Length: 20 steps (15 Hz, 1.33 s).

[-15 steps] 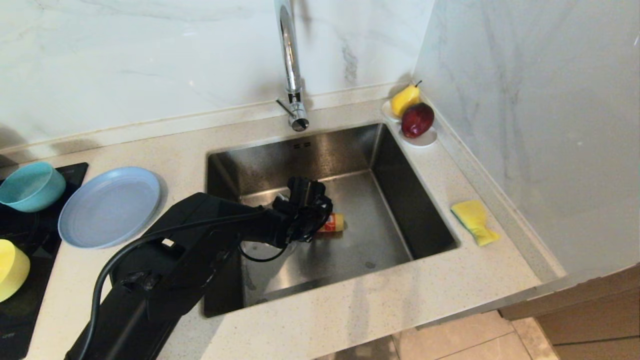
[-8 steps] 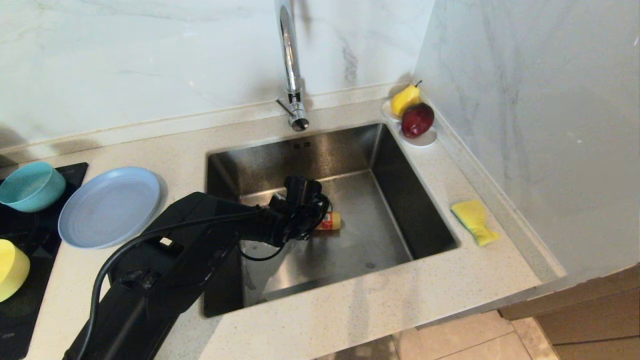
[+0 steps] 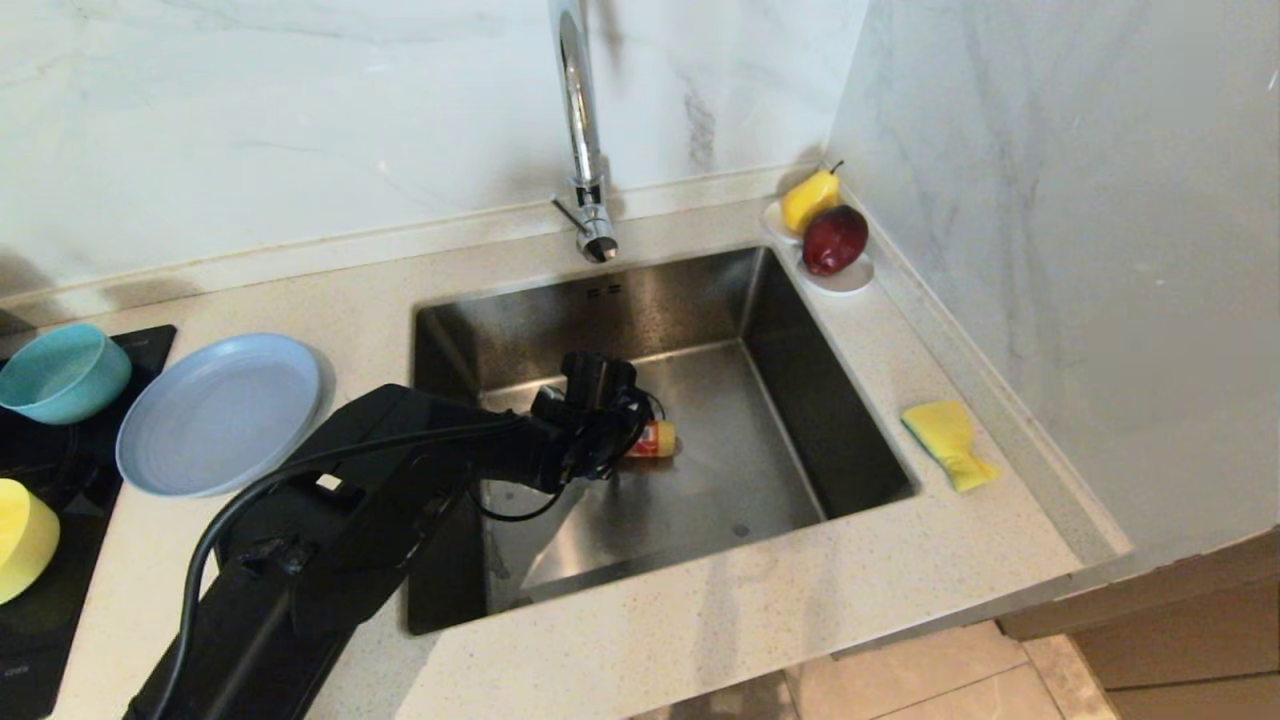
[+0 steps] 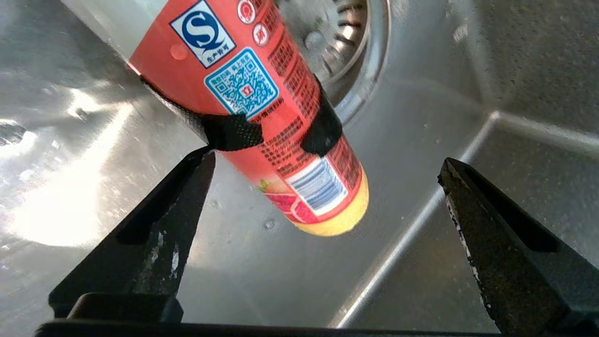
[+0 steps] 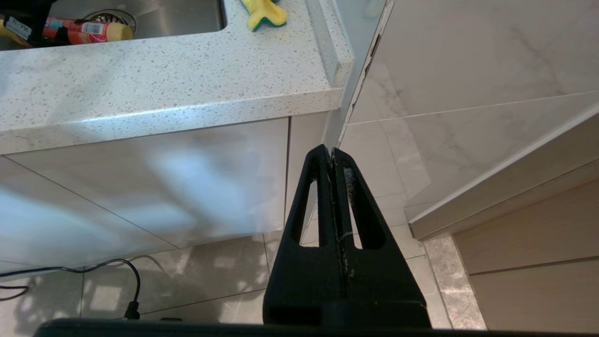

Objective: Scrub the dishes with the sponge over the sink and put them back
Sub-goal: Place the bowl on the plate

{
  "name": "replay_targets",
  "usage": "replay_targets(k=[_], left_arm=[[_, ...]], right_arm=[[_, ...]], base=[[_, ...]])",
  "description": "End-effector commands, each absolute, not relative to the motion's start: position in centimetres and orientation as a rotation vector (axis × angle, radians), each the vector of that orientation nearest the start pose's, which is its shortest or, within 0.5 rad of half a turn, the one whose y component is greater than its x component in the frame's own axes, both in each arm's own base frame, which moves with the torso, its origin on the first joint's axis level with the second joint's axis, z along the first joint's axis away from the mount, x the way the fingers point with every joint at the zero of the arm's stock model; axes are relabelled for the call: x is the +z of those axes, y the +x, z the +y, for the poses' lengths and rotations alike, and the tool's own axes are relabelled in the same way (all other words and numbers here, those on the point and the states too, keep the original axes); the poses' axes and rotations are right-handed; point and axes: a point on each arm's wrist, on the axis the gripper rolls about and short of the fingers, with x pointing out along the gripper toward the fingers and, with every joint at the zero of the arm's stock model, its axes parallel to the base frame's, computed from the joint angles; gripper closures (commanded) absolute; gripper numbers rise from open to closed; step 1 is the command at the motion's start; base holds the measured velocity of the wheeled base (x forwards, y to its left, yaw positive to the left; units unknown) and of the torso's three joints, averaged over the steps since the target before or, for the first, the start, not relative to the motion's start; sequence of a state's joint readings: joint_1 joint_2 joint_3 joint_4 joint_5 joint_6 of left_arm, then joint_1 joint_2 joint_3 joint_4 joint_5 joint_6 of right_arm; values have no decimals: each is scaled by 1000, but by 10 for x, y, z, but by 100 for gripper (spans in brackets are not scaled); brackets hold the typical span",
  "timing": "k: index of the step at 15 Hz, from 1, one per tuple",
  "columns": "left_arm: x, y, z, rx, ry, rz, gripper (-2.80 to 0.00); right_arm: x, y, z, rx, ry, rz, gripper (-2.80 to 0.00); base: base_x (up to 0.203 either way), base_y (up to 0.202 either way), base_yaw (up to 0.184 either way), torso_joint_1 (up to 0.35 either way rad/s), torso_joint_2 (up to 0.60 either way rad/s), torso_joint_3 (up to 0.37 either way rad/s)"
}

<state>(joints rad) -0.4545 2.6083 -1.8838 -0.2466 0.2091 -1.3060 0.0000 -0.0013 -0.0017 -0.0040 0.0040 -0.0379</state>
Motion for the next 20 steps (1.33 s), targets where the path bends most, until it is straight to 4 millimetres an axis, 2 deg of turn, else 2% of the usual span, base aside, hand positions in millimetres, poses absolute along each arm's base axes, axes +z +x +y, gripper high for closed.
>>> replay_targets(k=[1, 9, 14, 20], left_arm=[[44, 479, -227, 98, -1126, 531, -280], [46, 474, -227, 125, -1096, 568, -280], [70, 462, -231, 152, -1016, 575, -280], [83, 440, -227, 259, -851, 692, -280]], right_arm=[[76, -23, 0, 4, -38, -6, 0], [76, -23, 0, 4, -38, -6, 0], [76, -23, 0, 4, -38, -7, 0], [76, -23, 0, 4, -38, -6, 0]], base=[[0, 0, 0, 0, 0, 0], [0, 0, 0, 0, 0, 0], [0, 0, 0, 0, 0, 0], [0, 0, 0, 0, 0, 0]])
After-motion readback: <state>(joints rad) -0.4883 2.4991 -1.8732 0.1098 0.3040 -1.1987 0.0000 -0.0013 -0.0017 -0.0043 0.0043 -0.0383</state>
